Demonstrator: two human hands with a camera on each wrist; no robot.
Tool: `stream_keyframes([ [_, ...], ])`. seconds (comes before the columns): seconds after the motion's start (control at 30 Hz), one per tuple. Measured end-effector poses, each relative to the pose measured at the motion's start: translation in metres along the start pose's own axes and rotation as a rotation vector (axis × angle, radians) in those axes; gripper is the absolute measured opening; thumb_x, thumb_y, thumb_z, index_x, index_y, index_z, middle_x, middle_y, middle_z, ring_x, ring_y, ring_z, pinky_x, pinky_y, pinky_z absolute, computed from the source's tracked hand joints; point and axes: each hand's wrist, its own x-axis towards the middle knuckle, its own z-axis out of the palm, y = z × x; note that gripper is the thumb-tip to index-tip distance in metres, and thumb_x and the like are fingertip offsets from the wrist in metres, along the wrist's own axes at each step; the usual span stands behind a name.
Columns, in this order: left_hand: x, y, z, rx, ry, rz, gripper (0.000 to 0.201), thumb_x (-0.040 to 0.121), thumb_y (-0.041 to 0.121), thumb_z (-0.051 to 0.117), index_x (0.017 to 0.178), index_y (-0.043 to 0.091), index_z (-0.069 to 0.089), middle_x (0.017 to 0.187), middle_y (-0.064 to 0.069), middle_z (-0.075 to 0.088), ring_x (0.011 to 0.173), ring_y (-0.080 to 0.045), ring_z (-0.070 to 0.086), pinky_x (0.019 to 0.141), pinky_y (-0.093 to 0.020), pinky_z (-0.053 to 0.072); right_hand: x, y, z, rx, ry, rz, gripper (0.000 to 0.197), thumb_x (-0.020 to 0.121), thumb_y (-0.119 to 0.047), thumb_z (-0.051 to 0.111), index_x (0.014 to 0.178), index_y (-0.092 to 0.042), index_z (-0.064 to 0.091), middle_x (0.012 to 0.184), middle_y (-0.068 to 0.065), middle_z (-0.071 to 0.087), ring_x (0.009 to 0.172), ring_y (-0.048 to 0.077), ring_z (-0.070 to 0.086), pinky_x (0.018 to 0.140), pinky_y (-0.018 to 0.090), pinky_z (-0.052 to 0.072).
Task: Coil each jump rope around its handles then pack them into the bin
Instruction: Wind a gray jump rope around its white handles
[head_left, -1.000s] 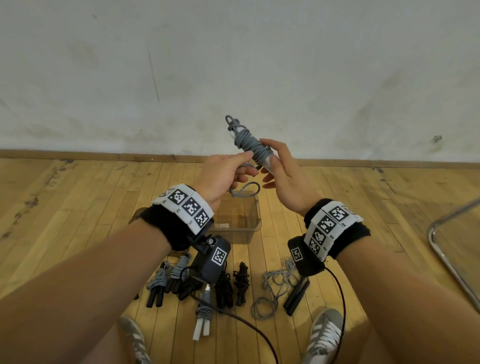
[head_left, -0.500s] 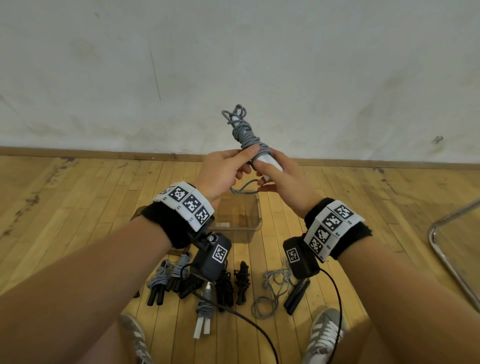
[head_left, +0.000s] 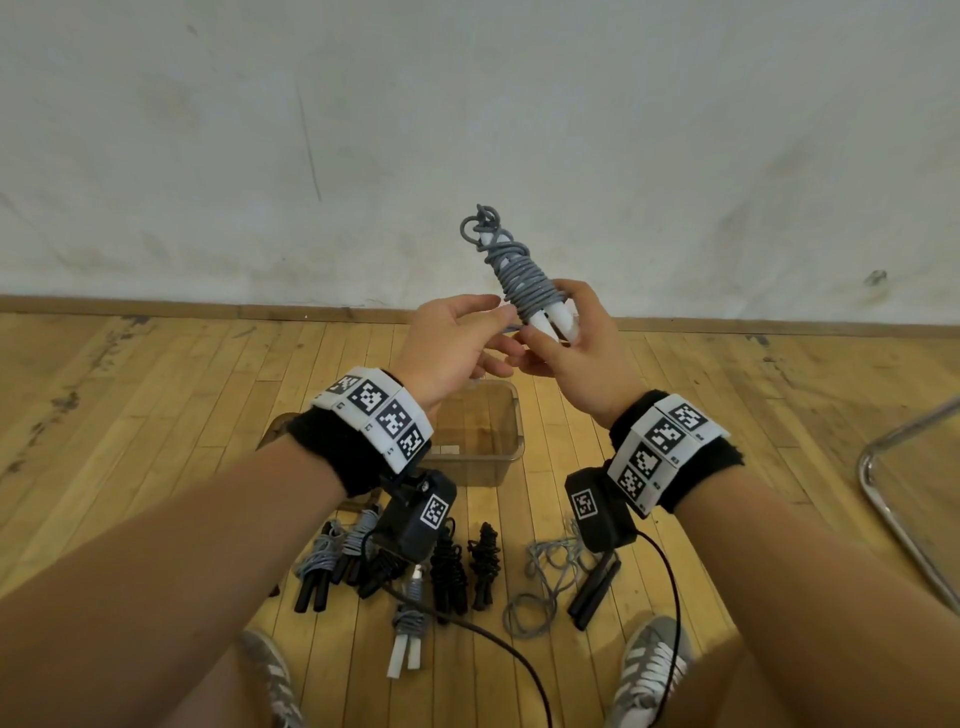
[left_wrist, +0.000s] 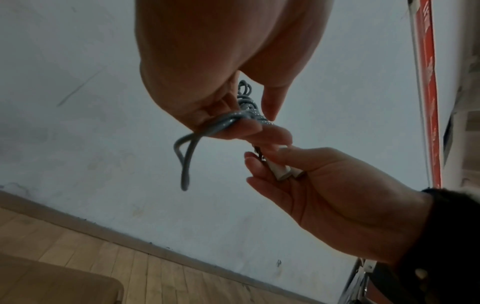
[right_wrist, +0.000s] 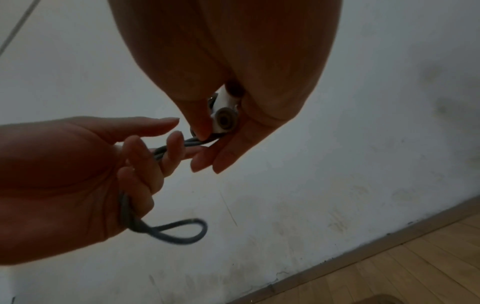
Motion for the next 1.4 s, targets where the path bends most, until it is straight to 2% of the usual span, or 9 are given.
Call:
stream_keyframes([
  [0.17, -0.001, 0.000, 0.002, -0.008, 0.067, -0.017, 0.025, 0.098, 0.035, 0.066, 0.111, 0.016, 0.074, 0.081, -0.007, 0.078, 0.058, -0.016, 0.070, 0.051, -0.021, 0.045, 0.001, 0.001, -0.001, -0.097, -0.006, 0.002, 0.051, 0.097, -0.006, 0.064, 0.137, -0.020, 0.037, 0.100, 0.010, 0.069, 0.068, 0.021, 0.072, 0.067, 0.038, 0.064],
  [0.33, -0.003, 0.003, 0.002, -0.066, 0.067, -0.056, 0.030, 0.097, 0.044, 0.065, 0.103, 0.016, 0.074, 0.084, -0.009, 0.079, 0.059, -0.016, 0.071, 0.052, -0.021, 0.043, 0.002, 0.000, 0.002, -0.197, -0.021, 0.001, 0.045, 0.101, -0.016, 0.057, 0.139, -0.022, 0.034, 0.099, 0.003, 0.063, 0.075, 0.013, 0.064, 0.062, 0.028, 0.060],
  [0.5, -0.002, 0.003, -0.001, -0.051, 0.070, -0.064, 0.038, 0.095, 0.052, 0.064, 0.104, 0.017, 0.075, 0.083, -0.008, 0.079, 0.064, -0.019, 0.072, 0.056, -0.024, 0.043, -0.003, 0.002, 0.007, -0.187, -0.085, -0.015, 0.032, 0.112, -0.030, 0.029, 0.143, -0.024, 0.033, 0.109, 0.015, 0.063, 0.083, 0.022, 0.063, 0.075, 0.047, 0.061],
  [0.67, -0.005, 0.002, 0.001, -0.011, 0.111, -0.050, 0.043, 0.091, 0.056, 0.068, 0.105, 0.016, 0.074, 0.086, -0.006, 0.079, 0.064, -0.018, 0.075, 0.047, -0.018, 0.044, -0.005, 0.001, 0.008, -0.202, -0.145, -0.040, 0.035, 0.110, -0.028, 0.038, 0.144, -0.028, 0.034, 0.112, 0.011, 0.068, 0.092, 0.033, 0.069, 0.081, 0.046, 0.062],
  [0.83, -0.003, 0.002, 0.000, -0.017, 0.134, -0.011, 0.041, 0.094, 0.048, 0.068, 0.111, 0.010, 0.069, 0.089, -0.007, 0.078, 0.060, -0.013, 0.072, 0.045, -0.014, 0.045, -0.002, -0.004, 0.005, -0.013, -0.132, 0.047, 0.050, 0.104, -0.028, 0.056, 0.147, -0.039, 0.032, 0.101, 0.013, 0.069, 0.076, 0.026, 0.066, 0.073, 0.039, 0.062],
  [0.97, -0.001, 0.000, 0.000, -0.013, 0.056, 0.021, 0.032, 0.098, 0.045, 0.064, 0.113, 0.018, 0.070, 0.089, -0.002, 0.078, 0.069, -0.013, 0.071, 0.059, -0.021, 0.048, -0.004, -0.006, 0.002, 0.129, -0.194, 0.191, 0.038, 0.102, -0.032, 0.056, 0.138, -0.022, 0.051, 0.095, 0.012, 0.069, 0.077, 0.024, 0.066, 0.076, 0.042, 0.058],
  [1.17, 0.002, -0.002, -0.003, 0.058, 0.019, 0.090, 0.028, 0.101, 0.040, 0.059, 0.109, 0.020, 0.077, 0.090, 0.006, 0.078, 0.077, 0.000, 0.070, 0.073, -0.012, 0.051, -0.005, -0.006, 0.003, -0.037, -0.164, 0.071, 0.036, 0.106, -0.030, 0.051, 0.137, -0.013, 0.052, 0.110, 0.009, 0.075, 0.090, 0.022, 0.075, 0.077, 0.032, 0.061],
  [1.3, 0.007, -0.003, -0.006, 0.161, 0.037, 0.093, 0.034, 0.094, 0.055, 0.062, 0.102, 0.027, 0.081, 0.089, 0.005, 0.079, 0.089, -0.010, 0.074, 0.096, -0.041, 0.054, -0.004, -0.003, 0.003, -0.106, -0.129, 0.027, 0.036, 0.104, -0.028, 0.056, 0.136, -0.012, 0.053, 0.106, 0.006, 0.075, 0.086, 0.018, 0.076, 0.074, 0.029, 0.061],
  [1.4, 0.010, -0.004, -0.009, 0.362, 0.081, 0.118, 0.037, 0.092, 0.065, 0.059, 0.097, 0.035, 0.080, 0.071, 0.009, 0.076, 0.066, 0.001, 0.066, 0.083, -0.036, 0.052, -0.002, 0.002, 0.000, -0.181, -0.067, -0.030, 0.039, 0.100, -0.026, 0.062, 0.135, -0.012, 0.051, 0.104, 0.005, 0.073, 0.083, 0.016, 0.075, 0.072, 0.030, 0.059],
])
